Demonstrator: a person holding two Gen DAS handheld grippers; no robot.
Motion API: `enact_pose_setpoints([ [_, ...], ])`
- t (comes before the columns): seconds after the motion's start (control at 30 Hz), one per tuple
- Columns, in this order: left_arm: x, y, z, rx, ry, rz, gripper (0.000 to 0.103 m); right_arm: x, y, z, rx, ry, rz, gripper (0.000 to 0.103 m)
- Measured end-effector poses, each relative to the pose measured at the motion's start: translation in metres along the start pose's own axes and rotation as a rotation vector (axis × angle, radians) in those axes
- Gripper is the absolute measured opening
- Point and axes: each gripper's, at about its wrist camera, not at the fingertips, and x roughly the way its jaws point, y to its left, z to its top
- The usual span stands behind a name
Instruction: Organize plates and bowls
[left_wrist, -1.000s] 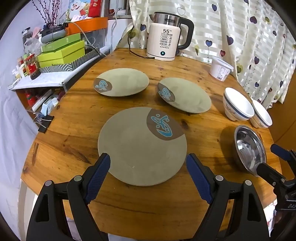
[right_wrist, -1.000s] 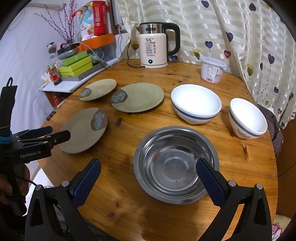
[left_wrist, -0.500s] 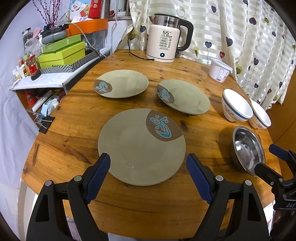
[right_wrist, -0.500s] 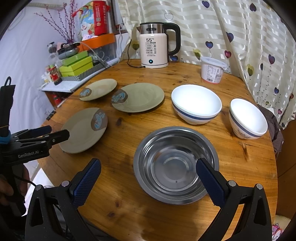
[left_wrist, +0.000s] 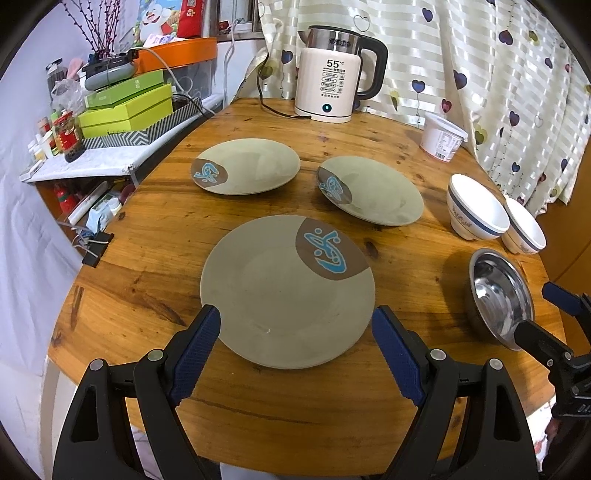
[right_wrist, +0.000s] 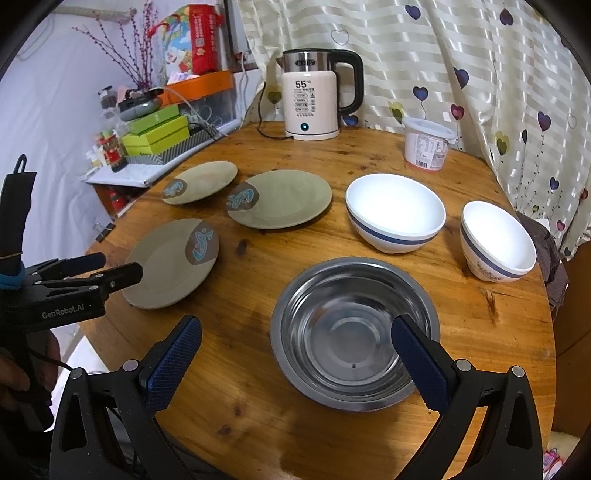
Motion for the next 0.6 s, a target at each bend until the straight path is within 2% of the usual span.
enact_pose_setpoints([
  [0.6, 0.0029, -0.0009, -0.0022, 0.018, 0.015, -0.011, 0.085, 0.0009, 0.003, 0.0005, -0.01, 0.007, 0.013, 0.103],
])
